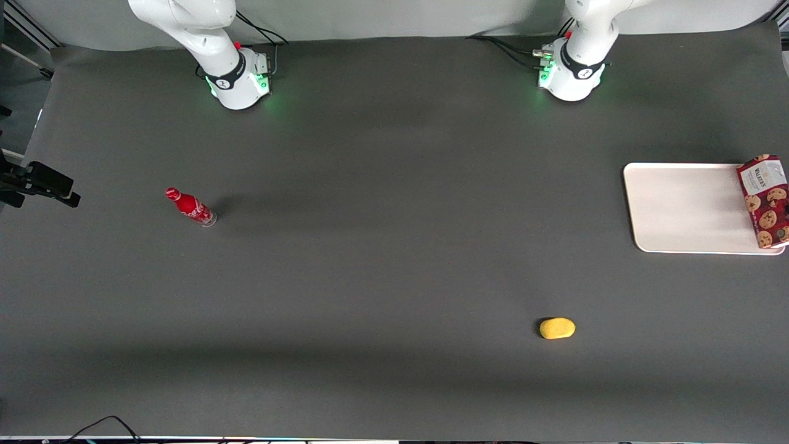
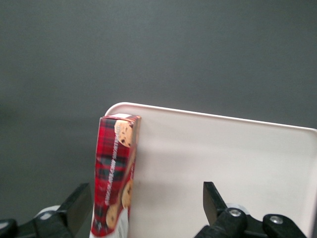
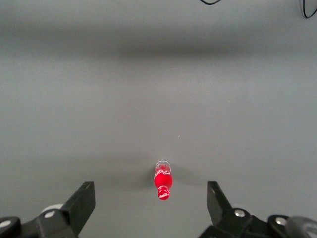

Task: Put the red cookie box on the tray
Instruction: 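Open the left gripper and raise it away from the box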

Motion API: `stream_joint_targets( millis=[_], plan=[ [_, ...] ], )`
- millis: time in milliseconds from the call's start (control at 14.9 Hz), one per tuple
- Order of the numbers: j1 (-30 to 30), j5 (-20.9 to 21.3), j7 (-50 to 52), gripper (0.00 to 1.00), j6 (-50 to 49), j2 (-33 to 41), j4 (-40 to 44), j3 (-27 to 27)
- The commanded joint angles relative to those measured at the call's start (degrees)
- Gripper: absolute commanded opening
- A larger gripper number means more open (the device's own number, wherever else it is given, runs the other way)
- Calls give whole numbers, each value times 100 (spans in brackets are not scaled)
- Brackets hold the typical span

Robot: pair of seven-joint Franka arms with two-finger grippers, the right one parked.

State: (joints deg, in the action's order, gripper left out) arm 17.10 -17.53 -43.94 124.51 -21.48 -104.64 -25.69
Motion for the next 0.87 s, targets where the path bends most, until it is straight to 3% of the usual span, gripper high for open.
stream_joint_targets(
  millis=[0,269,470,806],
  plan=[
    [-365,1090,1770,100,-1109,1188,83,448],
    [-672,1541,3502,100,-2517,1769,759,1511],
    [-892,1884,4357,100,-2669,2103,849,2408],
    [-1068,1955,5000,100,-3001,2368,866,3349]
  ],
)
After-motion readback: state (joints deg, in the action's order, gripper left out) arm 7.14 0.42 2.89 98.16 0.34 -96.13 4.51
